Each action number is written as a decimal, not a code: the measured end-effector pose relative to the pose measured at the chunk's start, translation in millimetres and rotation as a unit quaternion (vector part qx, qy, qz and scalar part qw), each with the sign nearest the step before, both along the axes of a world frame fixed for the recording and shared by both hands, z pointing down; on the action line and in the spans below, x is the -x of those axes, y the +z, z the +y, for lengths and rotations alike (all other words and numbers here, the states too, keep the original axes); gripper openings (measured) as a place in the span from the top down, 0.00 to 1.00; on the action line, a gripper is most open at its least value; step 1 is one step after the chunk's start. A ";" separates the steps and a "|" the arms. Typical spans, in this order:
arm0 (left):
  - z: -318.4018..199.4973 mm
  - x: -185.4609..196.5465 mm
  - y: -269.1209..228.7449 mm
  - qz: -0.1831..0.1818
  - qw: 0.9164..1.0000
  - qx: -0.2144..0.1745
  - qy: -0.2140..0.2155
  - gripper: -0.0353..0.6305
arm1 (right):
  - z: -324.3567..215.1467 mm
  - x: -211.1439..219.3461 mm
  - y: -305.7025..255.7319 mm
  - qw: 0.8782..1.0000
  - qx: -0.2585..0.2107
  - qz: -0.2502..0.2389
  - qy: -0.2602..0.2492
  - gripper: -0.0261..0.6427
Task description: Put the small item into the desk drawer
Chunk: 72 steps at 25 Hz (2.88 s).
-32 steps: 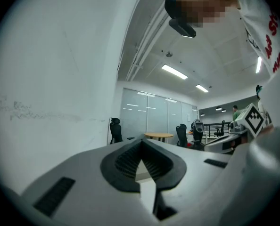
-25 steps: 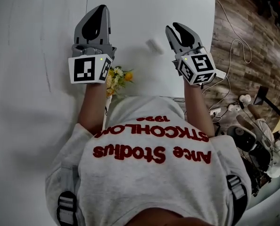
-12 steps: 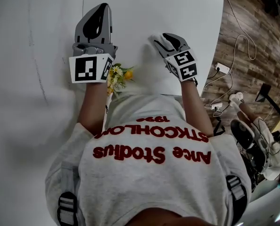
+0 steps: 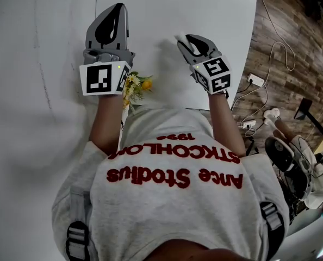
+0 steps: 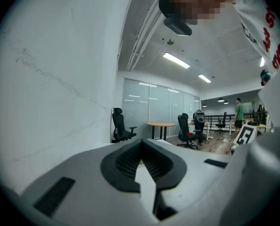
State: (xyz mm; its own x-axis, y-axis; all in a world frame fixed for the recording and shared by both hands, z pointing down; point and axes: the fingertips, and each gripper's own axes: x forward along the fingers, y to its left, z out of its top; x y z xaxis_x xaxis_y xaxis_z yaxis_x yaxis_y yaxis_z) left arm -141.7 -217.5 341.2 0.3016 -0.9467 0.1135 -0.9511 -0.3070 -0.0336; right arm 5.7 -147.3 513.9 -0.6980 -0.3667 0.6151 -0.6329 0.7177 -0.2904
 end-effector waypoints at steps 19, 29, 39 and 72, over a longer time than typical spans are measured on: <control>-15.4 -26.6 -81.7 0.007 0.995 -0.097 0.009 0.94 | -82.7 -64.8 -231.6 0.927 -0.268 -0.212 0.153 0.77; -51.0 -42.8 -115.4 0.008 0.991 -0.129 0.029 0.94 | -111.8 -101.8 -286.7 0.896 -0.333 -0.221 0.192 0.77; -76.5 -47.4 -67.6 0.012 0.995 -0.099 0.027 0.94 | -137.8 -107.5 -254.1 0.905 -0.310 -0.216 0.196 0.77; -269.8 -68.1 51.8 0.011 1.000 0.010 0.011 0.94 | -407.0 -113.4 -34.3 0.957 -0.159 -0.053 0.236 0.76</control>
State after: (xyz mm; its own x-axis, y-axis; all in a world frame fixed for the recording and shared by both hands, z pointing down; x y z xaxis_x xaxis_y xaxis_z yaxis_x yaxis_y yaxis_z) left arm -73.7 -487.3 393.0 0.3248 -0.9375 0.1248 -0.9446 -0.3283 -0.0074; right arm 119.1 -554.3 479.6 -0.4614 -0.8132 0.3547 -0.8872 0.4223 -0.1859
